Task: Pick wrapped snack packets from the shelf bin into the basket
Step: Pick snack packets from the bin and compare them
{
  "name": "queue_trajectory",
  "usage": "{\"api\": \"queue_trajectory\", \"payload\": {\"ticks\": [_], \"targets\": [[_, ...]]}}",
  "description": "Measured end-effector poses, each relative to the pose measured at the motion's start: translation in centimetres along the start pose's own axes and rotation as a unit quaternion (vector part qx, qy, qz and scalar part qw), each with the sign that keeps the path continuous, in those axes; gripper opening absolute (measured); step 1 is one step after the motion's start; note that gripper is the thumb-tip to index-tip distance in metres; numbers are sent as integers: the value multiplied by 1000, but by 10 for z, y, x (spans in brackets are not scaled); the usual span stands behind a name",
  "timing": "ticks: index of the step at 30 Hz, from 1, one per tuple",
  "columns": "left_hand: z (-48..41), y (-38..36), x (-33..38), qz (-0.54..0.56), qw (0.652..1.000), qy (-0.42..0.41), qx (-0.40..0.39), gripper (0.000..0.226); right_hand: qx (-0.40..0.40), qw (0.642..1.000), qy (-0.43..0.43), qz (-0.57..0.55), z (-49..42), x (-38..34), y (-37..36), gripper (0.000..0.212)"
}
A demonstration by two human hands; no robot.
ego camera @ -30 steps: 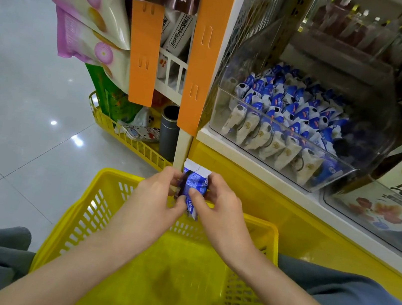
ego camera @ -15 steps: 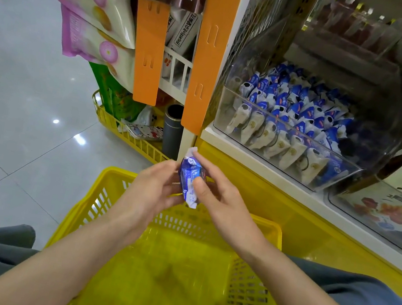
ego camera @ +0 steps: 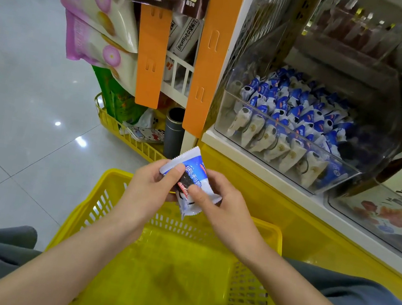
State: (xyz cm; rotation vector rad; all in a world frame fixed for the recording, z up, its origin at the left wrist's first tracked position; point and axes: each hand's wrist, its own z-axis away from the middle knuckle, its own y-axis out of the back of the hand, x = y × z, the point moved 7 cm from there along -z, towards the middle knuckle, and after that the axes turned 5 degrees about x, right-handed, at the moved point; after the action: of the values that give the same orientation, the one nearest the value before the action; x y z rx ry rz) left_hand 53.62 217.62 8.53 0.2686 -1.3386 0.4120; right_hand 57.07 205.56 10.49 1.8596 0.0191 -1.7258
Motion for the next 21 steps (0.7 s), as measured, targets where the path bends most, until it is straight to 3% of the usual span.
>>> {"api": "queue_trajectory", "payload": {"ticks": [3, 6, 9, 11, 14, 18, 21], "targets": [[-3, -1, 12, -8, 999, -41, -13, 18, -15, 999, -6, -44, -3, -8, 6, 13], [-7, -2, 22, -43, 996, -74, -11, 23, -17, 997, -13, -69, -5, -11, 14, 18], [-11, -8, 21, -36, 998, -53, -30, 19, -15, 995, -35, -90, -6, -8, 22, 23], [-7, -19, 17, 2, 997, -11, -74, 11, 14, 990, -53, -127, -6, -6, 29, 21], [-2, -30, 18, -43, 994, -35, -99, 18, 51, 985, -63, -153, 0, -3, 35, 15], [-1, -26, 30, -43, 992, -76, -94, 19, 49, 996, -9, -78, 2, -17, 45, 21], [-6, -19, 38, 10, 993, -77, -86, 20, 113, 991, 66, 1, -22, -44, 79, 16]]}}
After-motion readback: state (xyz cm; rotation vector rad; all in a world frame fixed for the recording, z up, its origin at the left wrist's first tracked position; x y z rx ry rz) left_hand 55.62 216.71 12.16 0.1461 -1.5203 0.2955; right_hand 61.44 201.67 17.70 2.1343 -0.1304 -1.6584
